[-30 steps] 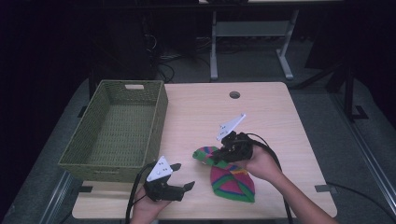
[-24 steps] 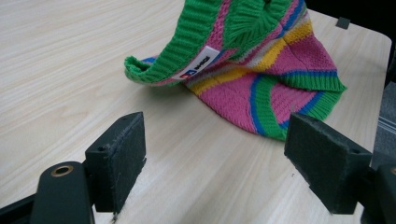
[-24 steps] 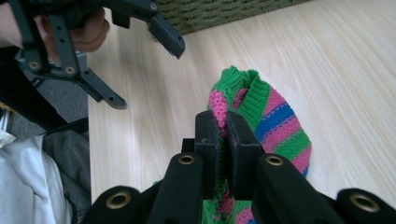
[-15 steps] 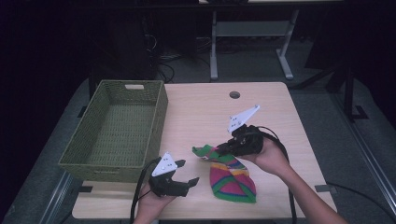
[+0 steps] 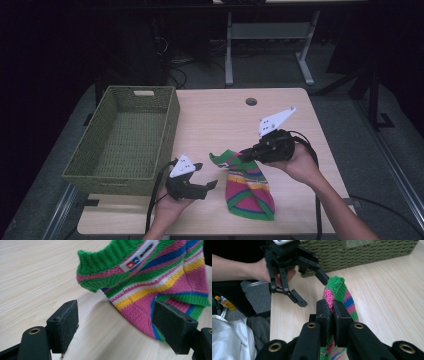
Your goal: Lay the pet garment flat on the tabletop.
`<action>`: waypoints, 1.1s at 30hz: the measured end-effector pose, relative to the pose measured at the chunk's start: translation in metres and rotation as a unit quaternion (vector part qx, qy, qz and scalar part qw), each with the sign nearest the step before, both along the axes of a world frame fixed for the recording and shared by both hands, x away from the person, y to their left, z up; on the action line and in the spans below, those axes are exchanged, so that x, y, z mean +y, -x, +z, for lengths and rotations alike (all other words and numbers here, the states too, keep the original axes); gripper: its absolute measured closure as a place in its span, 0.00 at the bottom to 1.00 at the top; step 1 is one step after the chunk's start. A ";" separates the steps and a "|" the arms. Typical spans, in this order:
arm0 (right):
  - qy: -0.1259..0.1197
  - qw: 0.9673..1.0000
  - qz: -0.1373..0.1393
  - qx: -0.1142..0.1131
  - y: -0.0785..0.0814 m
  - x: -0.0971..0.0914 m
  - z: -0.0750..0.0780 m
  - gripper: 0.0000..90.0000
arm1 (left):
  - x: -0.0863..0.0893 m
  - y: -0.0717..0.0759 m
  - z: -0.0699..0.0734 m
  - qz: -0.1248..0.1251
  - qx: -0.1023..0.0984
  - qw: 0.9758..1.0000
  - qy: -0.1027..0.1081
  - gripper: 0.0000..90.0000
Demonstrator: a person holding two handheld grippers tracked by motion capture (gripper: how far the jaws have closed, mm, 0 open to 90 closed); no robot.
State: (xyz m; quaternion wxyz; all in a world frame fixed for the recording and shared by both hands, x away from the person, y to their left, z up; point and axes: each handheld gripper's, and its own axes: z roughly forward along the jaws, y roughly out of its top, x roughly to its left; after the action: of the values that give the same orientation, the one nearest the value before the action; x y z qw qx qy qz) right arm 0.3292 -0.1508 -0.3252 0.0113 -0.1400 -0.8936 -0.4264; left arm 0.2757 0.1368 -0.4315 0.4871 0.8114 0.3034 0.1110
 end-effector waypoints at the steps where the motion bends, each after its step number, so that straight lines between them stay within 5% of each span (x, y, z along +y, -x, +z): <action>1: 0.000 1.000 0.000 0.000 0.000 0.000 0.000 0.93 | 0.000 0.000 0.000 0.000 0.000 1.000 0.000 0.24; 19: -0.027 1.000 0.012 0.006 -0.005 -0.019 0.001 0.93 | -0.024 -0.040 -0.010 -0.032 -0.005 0.999 -0.018 0.29; 21: -0.028 0.999 0.014 0.009 -0.006 -0.020 0.001 0.93 | -0.026 -0.045 -0.011 -0.043 -0.008 0.999 -0.015 0.37; 22: -0.030 0.999 0.014 0.010 -0.008 -0.022 0.001 0.93 | -0.028 -0.047 -0.010 -0.048 -0.007 0.999 -0.014 0.50; 23: -0.030 0.999 0.014 0.010 -0.008 -0.022 0.001 0.93 | -0.030 -0.049 -0.010 -0.057 -0.004 0.998 -0.016 0.50; 24: -0.029 0.999 0.011 0.010 -0.011 -0.024 0.000 0.93 | -0.033 -0.050 -0.008 -0.066 -0.010 0.998 -0.018 0.64; 26: -0.031 0.999 0.007 0.011 -0.013 -0.027 -0.001 0.93 | -0.034 -0.050 -0.007 -0.067 -0.011 0.998 -0.013 0.75; 33: -0.037 0.999 -0.019 0.009 -0.015 -0.040 -0.005 0.93 | -0.039 -0.049 -0.001 -0.074 -0.013 0.997 -0.022 0.90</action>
State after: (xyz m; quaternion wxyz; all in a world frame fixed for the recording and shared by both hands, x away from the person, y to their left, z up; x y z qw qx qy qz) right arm 0.3446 -0.1912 -0.3301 0.0168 -0.1603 -0.8743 -0.4578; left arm 0.3252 0.0978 -0.4327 0.4798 0.8407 0.2334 0.0922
